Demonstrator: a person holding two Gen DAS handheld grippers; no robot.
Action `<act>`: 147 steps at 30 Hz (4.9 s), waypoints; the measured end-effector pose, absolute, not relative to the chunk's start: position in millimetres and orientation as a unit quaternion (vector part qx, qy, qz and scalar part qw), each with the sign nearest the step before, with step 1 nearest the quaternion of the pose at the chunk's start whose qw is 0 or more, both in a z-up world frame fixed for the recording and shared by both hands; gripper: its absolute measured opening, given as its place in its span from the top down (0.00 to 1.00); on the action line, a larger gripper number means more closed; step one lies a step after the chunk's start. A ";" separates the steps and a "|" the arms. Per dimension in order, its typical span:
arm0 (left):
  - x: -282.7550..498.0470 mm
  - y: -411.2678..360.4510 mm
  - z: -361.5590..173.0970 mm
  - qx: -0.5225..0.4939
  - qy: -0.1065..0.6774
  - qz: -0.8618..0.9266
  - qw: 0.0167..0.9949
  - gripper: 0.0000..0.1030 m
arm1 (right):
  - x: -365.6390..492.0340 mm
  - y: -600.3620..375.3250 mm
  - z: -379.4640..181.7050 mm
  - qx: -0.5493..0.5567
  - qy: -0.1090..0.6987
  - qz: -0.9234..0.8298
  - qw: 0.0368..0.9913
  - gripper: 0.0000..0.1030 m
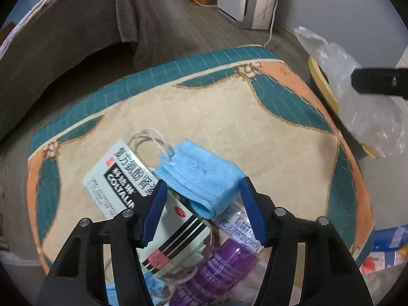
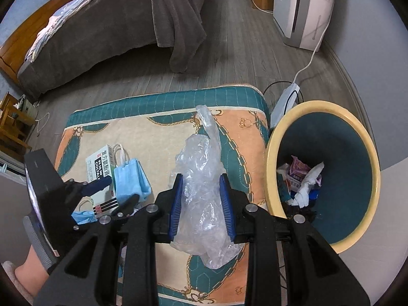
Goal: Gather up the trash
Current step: 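Grasp the clear plastic bag with the right tool while the left tool grasps a blue face mask, then carry the plastic bag and face mask over the wastebasket with both tools, then open both tools to drop the bag and mask into the wastebasket, then move both open tools back over the remaining trash on the cushion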
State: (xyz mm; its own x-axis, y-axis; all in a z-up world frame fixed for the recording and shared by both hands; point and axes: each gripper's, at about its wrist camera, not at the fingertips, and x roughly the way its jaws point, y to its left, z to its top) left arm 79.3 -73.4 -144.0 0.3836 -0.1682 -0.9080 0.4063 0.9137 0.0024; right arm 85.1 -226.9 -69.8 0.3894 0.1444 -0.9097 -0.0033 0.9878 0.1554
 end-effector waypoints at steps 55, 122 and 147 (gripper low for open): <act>21.1 -222.3 -54.7 0.122 0.408 -0.353 0.833 0.84 | 52.8 -398.7 -62.5 0.155 0.511 -0.118 0.837 0.73; 6.1 -52.3 7.0 0.168 0.386 -0.112 0.900 0.07 | 43.2 -314.3 -4.7 0.179 0.454 -0.039 0.872 0.06; -2.8 93.2 -50.0 0.034 0.471 -0.024 0.881 0.07 | -9.6 -113.6 -100.3 0.027 0.539 0.024 0.841 0.07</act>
